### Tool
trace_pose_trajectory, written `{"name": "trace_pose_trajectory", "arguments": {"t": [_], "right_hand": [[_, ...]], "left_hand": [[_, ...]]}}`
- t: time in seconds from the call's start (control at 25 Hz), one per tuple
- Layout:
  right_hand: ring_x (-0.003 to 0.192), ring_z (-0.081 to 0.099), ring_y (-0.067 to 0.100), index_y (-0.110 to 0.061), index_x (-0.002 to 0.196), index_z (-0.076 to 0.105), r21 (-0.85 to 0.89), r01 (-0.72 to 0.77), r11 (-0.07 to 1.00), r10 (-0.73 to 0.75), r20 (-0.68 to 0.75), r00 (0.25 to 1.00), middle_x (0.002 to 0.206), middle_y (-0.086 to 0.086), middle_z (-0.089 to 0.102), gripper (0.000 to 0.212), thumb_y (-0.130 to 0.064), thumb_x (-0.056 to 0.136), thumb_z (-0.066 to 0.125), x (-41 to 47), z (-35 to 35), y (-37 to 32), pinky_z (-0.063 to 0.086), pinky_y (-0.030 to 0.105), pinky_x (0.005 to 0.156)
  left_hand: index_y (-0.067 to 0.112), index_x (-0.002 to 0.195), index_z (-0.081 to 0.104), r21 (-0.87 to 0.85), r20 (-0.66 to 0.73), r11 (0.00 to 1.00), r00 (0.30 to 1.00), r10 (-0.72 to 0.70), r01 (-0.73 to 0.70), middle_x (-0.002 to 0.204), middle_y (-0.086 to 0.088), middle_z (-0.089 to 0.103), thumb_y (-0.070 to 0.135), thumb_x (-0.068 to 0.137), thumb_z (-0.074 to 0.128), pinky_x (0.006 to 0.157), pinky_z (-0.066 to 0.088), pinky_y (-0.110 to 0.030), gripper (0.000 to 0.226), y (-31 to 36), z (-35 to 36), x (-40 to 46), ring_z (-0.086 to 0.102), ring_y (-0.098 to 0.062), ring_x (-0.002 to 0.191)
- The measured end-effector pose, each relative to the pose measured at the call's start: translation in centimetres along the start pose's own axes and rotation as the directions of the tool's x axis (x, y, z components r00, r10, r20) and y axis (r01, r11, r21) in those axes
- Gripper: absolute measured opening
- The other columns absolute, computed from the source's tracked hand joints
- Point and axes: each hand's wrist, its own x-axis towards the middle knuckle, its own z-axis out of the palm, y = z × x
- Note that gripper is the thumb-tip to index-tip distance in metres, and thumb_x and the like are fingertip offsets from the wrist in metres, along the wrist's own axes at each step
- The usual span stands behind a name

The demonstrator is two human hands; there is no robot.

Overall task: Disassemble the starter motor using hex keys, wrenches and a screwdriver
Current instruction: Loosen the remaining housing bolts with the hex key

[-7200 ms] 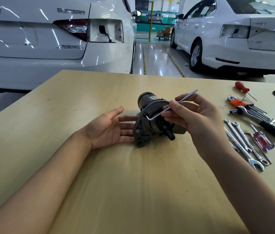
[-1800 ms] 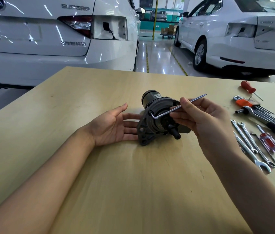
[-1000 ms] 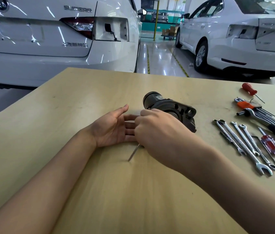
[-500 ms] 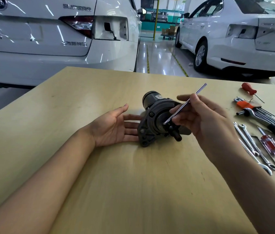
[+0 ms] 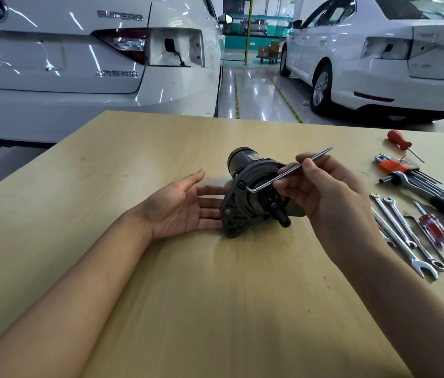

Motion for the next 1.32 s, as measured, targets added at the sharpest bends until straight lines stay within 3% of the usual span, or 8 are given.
{"name": "trace_pose_trajectory", "arguments": {"t": [0.8, 1.04, 1.16, 1.32], "right_hand": [[0.062, 0.068, 0.019, -0.006, 0.089, 0.058, -0.085, 0.005, 0.996, -0.008, -0.032, 0.999, 0.074, 0.012, 0.066, 0.019, -0.003, 0.099, 0.042, -0.1, -0.2, 0.0, 0.055, 0.024, 0.062], [0.063, 0.069, 0.017, -0.007, 0.089, 0.059, -0.105, 0.005, 0.994, -0.011, -0.053, 0.999, 0.078, 0.014, 0.067, 0.016, -0.004, 0.098, 0.046, -0.3, 0.0, 0.0, 0.055, 0.022, 0.063], [0.064, 0.07, 0.017, -0.007, 0.088, 0.058, -0.094, 0.036, 0.995, -0.04, -0.041, 0.998, 0.075, 0.012, 0.068, 0.009, 0.001, 0.092, 0.056, -0.3, 0.7, -0.4, 0.055, 0.022, 0.065], [0.071, 0.072, 0.019, -0.011, 0.078, 0.05, -0.178, 0.094, 0.98, -0.097, -0.011, 0.995, 0.073, 0.005, 0.069, 0.026, 0.013, 0.084, 0.058, -0.2, 1.6, -0.3, 0.056, 0.021, 0.062]], "left_hand": [[0.002, 0.111, 0.061, -0.015, -0.027, 1.0, 1.0, -0.015, 0.015, 0.102, -0.022, 0.066, 0.048, 0.095, 0.036, 0.082, 0.057, -0.042, 0.055, 0.1, 0.4, -0.3, 0.068, -0.033, 0.091], [0.002, 0.111, 0.061, 0.008, -0.037, 1.0, 0.999, -0.023, 0.024, 0.105, -0.022, 0.065, 0.045, 0.092, 0.043, 0.086, 0.055, -0.044, 0.05, 0.1, 0.5, -0.4, 0.066, -0.033, 0.094], [0.003, 0.115, 0.061, 0.057, -0.031, 0.998, 1.0, 0.001, 0.0, 0.109, -0.02, 0.064, 0.038, 0.088, 0.053, 0.089, 0.055, -0.043, 0.045, 0.1, 0.8, -0.4, 0.065, -0.031, 0.096], [0.012, 0.106, 0.071, 0.135, 0.039, 0.989, 0.998, 0.058, -0.062, 0.101, -0.01, 0.069, 0.031, 0.084, 0.061, 0.082, 0.057, -0.035, 0.032, 0.0, 1.7, -0.5, 0.067, -0.021, 0.087]]}}
